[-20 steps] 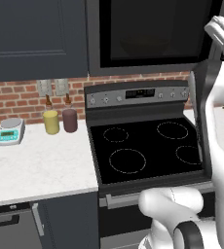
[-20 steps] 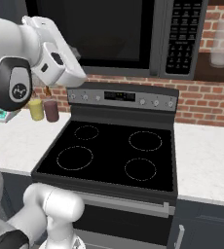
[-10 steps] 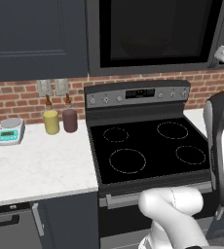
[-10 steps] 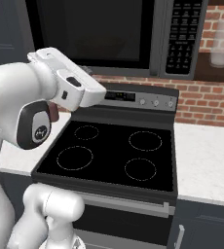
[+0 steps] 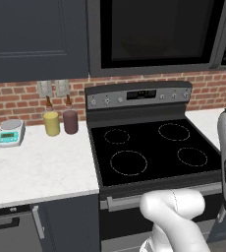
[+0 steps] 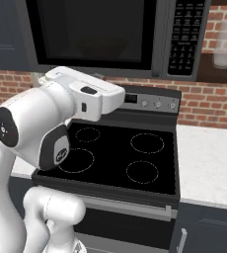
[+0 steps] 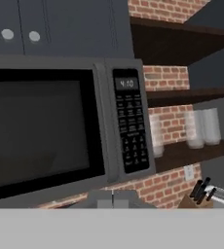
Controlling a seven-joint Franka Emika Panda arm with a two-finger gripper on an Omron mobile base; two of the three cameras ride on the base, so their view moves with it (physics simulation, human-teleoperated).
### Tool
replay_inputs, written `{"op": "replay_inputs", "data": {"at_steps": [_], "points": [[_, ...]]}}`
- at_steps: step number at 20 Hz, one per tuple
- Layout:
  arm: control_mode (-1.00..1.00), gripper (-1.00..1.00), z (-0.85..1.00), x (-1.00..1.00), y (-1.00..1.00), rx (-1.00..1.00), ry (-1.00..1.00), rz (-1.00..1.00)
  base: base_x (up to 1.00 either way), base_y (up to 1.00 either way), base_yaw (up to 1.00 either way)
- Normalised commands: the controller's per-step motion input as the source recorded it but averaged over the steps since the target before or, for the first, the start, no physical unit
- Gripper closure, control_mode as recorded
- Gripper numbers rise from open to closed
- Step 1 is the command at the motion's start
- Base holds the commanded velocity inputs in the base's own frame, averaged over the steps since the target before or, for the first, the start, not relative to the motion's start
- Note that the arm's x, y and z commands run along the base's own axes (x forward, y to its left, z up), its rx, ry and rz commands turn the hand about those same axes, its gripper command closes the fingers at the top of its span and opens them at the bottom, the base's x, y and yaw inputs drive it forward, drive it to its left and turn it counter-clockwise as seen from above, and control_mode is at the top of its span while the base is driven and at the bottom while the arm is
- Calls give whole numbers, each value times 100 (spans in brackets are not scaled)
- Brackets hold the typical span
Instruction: Open the microwave, place the bowl with waffle inside the microwave, then close the microwave door and turn it on.
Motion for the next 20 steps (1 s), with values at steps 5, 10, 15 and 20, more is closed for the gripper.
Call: {"op": "replay_inputs", "data": {"at_steps": [5,10,15,20], "points": [[-100,100,0,3,-10,-7,3,0,0,0,0],[-100,100,-18,0,-13,0,0,0,0,0,0],[-100,100,-22,8,-12,-1,0,0,0,0,0],[-100,100,-17,21,-24,0,0,0,0,0,0]]}}
